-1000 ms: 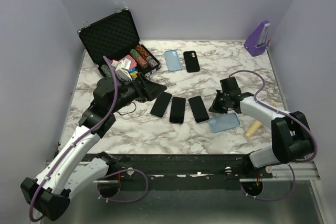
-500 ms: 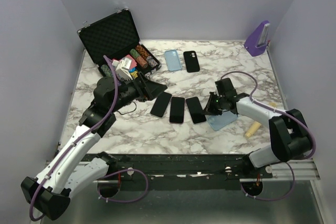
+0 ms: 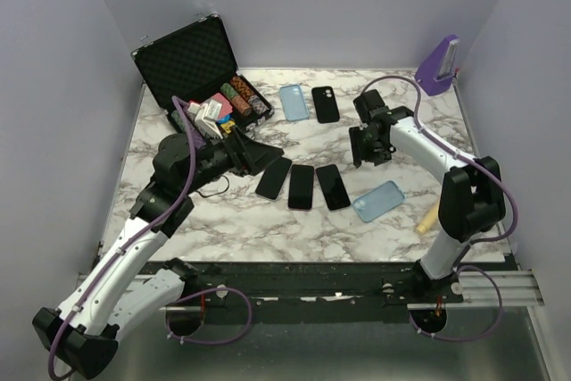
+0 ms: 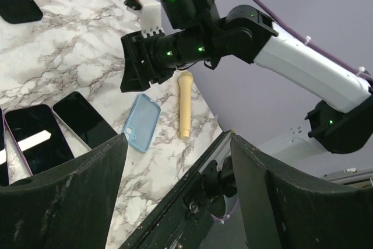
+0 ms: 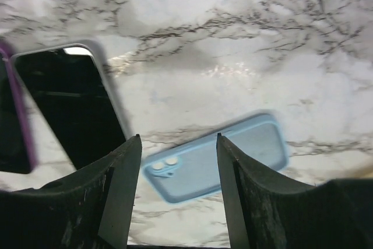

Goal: Take the phone out of the phone case
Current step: Move the phone case to the center of the board.

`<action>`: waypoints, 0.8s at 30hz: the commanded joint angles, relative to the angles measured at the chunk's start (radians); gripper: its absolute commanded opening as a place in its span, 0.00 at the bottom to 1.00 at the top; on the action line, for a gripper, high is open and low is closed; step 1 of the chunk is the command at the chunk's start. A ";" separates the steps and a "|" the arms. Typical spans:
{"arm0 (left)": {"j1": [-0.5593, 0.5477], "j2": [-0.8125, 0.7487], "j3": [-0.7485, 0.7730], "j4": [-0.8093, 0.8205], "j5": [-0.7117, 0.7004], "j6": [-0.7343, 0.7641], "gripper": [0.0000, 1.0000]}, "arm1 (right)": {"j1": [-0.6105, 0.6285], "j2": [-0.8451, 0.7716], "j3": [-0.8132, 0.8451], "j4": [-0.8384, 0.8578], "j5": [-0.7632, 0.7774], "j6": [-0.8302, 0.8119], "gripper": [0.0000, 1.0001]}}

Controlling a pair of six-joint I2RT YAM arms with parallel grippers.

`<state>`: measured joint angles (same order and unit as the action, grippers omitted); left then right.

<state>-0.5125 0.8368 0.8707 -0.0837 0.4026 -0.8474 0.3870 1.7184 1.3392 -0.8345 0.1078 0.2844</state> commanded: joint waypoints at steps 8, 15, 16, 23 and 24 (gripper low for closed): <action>-0.096 -0.166 -0.042 -0.053 -0.030 0.111 0.80 | 0.065 0.064 0.003 -0.133 0.144 -0.716 0.66; -0.123 -0.283 -0.042 -0.149 -0.109 0.177 0.80 | 0.144 -0.090 -0.216 0.135 -0.038 -1.036 0.62; -0.126 -0.309 -0.044 -0.156 -0.119 0.186 0.80 | 0.147 -0.111 -0.253 0.143 -0.080 -1.083 0.58; -0.127 -0.404 -0.070 -0.163 -0.173 0.200 0.80 | 0.154 -0.143 -0.364 0.164 -0.100 -1.179 0.54; -0.127 -0.406 -0.068 -0.168 -0.168 0.202 0.80 | 0.154 -0.138 -0.370 0.157 -0.100 -1.197 0.54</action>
<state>-0.6327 0.4465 0.8165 -0.2237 0.2794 -0.6769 0.5430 1.5902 0.9920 -0.7216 0.0536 -0.7979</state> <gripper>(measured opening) 0.797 0.547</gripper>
